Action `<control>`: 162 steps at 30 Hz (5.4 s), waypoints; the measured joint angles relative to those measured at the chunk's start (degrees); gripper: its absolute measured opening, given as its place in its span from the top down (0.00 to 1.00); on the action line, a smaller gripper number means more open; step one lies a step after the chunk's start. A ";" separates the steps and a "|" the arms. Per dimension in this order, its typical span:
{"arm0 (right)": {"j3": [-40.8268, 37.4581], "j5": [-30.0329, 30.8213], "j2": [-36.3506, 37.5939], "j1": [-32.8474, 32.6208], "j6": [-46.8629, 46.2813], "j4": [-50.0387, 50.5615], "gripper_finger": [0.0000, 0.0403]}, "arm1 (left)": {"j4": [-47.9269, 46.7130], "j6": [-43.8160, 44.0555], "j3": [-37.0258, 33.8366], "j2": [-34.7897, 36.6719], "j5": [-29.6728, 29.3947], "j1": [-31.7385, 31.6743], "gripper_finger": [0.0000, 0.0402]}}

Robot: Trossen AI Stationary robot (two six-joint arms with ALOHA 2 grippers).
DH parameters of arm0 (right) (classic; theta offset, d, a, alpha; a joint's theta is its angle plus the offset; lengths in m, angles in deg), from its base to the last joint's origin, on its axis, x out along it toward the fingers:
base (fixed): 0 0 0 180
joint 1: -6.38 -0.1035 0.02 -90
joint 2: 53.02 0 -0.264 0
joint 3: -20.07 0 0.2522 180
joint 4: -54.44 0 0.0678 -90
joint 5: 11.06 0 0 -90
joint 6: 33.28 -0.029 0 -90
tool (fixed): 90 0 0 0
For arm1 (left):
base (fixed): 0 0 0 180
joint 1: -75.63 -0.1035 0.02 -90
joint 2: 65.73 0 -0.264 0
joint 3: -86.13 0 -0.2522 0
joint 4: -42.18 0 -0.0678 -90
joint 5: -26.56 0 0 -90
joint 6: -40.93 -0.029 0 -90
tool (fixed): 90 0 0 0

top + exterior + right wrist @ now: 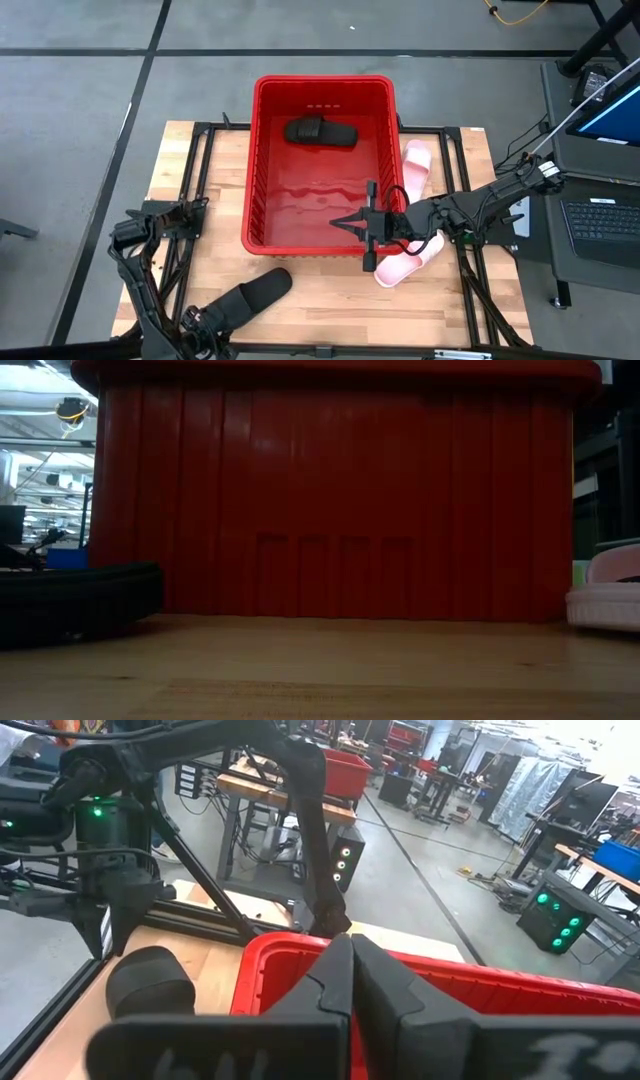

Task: Pick and place slides into bin
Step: Put the bottom left black slide into the red bin

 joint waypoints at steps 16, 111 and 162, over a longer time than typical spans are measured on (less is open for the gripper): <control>0.00 -0.02 0.00 -0.51 -1.25 -2.75 0.98 | 3.66 0.46 0.00 -5.67 -2.90 0.23 0.72; 18.05 -1.00 0.04 -4.42 -9.05 16.08 0.98 | -23.84 -68.65 45.45 -8.08 -42.97 -13.60 0.99; -18.62 -7.62 32.37 7.76 -7.08 10.37 0.99 | 2.06 -120.96 30.09 8.21 -11.18 -50.96 0.99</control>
